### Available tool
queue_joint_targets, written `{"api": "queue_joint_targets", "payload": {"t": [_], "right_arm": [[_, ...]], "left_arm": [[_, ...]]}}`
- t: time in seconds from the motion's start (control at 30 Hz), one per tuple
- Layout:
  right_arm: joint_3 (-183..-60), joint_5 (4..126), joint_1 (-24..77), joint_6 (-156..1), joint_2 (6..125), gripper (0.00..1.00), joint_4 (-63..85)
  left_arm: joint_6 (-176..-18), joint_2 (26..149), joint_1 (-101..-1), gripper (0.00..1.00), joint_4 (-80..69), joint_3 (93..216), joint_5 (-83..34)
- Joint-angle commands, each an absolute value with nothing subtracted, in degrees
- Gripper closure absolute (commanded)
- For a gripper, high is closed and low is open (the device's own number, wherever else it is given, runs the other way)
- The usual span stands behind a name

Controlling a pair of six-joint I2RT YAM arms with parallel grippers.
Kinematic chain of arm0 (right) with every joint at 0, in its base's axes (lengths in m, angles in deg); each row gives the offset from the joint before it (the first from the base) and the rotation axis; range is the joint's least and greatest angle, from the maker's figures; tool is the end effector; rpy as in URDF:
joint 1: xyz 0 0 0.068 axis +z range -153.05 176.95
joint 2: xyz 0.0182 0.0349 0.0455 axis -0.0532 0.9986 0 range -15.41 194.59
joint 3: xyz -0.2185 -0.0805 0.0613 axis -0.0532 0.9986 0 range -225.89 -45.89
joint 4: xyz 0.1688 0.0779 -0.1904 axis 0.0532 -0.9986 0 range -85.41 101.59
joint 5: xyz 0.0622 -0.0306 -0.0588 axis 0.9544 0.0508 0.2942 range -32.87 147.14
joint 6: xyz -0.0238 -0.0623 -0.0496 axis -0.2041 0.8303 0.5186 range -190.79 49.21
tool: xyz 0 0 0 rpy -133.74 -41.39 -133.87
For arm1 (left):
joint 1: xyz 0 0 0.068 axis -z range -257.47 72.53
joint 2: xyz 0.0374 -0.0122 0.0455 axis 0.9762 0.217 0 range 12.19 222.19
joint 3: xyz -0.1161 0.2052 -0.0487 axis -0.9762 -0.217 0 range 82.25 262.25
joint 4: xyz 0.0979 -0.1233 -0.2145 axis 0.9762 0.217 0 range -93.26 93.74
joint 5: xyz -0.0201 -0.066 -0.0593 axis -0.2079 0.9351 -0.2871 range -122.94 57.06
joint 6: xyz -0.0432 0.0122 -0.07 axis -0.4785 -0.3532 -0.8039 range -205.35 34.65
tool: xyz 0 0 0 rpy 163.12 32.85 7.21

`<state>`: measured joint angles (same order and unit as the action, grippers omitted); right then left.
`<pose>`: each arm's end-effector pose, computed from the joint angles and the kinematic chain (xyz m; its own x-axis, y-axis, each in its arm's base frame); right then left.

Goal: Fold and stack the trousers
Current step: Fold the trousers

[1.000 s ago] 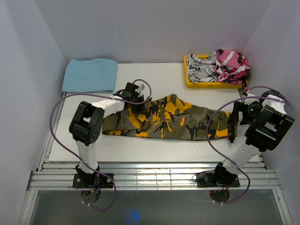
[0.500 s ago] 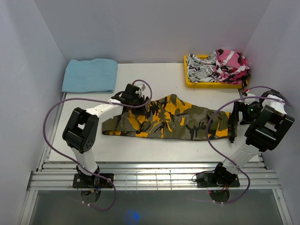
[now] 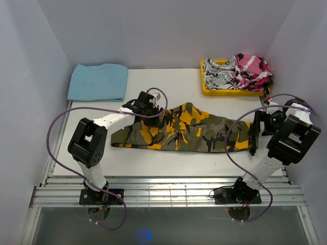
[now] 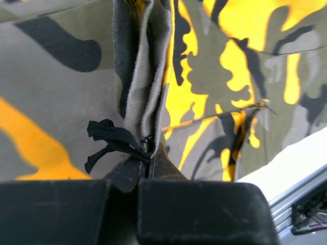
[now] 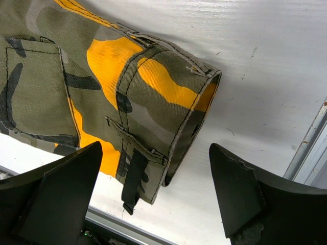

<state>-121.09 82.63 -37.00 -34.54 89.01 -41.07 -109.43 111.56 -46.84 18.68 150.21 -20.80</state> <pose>0.3034 -0.1665 0.1293 -0.9305 -0.0167 -0.3659 -0.1196 0.9581 0.2602 0.3267 -0.2113 0.1457 -0.8775 0.0560 -0.4762 0.2717 0.8764 -0.3976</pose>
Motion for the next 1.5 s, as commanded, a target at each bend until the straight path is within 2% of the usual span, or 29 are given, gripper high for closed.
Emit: {"api": "queue_joint_targets", "payload": {"t": [0.0, 0.07, 0.17, 0.2, 0.33, 0.47, 0.57, 0.77, 0.8, 0.87, 0.97, 1.07, 1.17, 1.37, 1.47], "right_arm": [[-122.0, 83.1, -37.0, -34.2, 87.7, 0.1, -42.3], [-122.0, 82.8, -37.0, -34.0, 87.4, 0.1, -42.3], [-122.1, 82.3, -37.0, -33.6, 87.2, 0.1, -42.3], [-122.1, 82.2, -37.0, -33.6, 87.2, 0.1, -42.4], [-122.4, 82.1, -37.0, -33.7, 86.8, 0.1, -42.4], [-123.0, 82.1, -37.0, -33.8, 86.7, 0.1, -42.5], [-123.2, 82.1, -37.1, -34.0, 86.5, 0.1, -42.5], [-123.5, 82.4, -37.8, -34.3, 86.9, 0.1, -43.1], [-123.6, 83.1, -37.9, -34.4, 87.5, 0.1, -43.2], [-124.4, 84.3, -38.6, -34.5, 88.4, 0.1, -44.9], [-125.2, 87.7, -38.7, -34.5, 89.2, 0.1, -46.5], [-125.6, 94.6, -38.4, -33.6, 86.9, 0.09, -47.4], [-127.5, 99.6, -35.2, -35.0, 85.3, 0.02, -48.6], [-130.2, 104.0, -24.4, -40.0, 84.2, 0.17, -44.8], [-129.3, 106.1, -19.1, -42.1, 85.2, 0.29, -41.9]], "left_arm": [[-110.5, 115.1, -44.9, 1.0, 18.6, 152.0, -19.2], [-110.8, 116.4, -44.0, 0.96, 17.2, 151.5, -19.0], [-111.4, 116.9, -42.9, 0.66, 15.3, 151.5, -17.3], [-111.3, 116.6, -42.8, 0.51, 15.0, 151.6, -17.1], [-109.0, 111.8, -42.9, 0.19, 15.6, 151.1, -17.6], [-107.9, 104.9, -45.8, 0.07, 17.3, 149.3, -16.0], [-107.8, 100.3, -52.7, 0.06, 21.0, 148.3, -12.1], [-101.8, 90.7, -76.2, 0.06, 25.6, 140.8, -9.1], [-98.2, 90.2, -78.8, 0.03, 26.1, 140.3, -7.6], [-94.5, 89.5, -86.3, 0.02, 27.3, 138.6, -6.0], [-87.2, 90.0, -95.5, 0.02, 27.9, 136.5, 3.3], [-82.2, 92.0, -101.0, 0.02, 27.9, 136.0, 9.3], [-78.8, 97.3, -105.0, 0.02, 28.0, 136.0, 13.1], [-74.7, 106.0, -105.9, 0.1, 26.3, 134.5, 22.1], [-75.1, 108.8, -105.9, 0.12, 25.4, 134.7, 26.5]]}}
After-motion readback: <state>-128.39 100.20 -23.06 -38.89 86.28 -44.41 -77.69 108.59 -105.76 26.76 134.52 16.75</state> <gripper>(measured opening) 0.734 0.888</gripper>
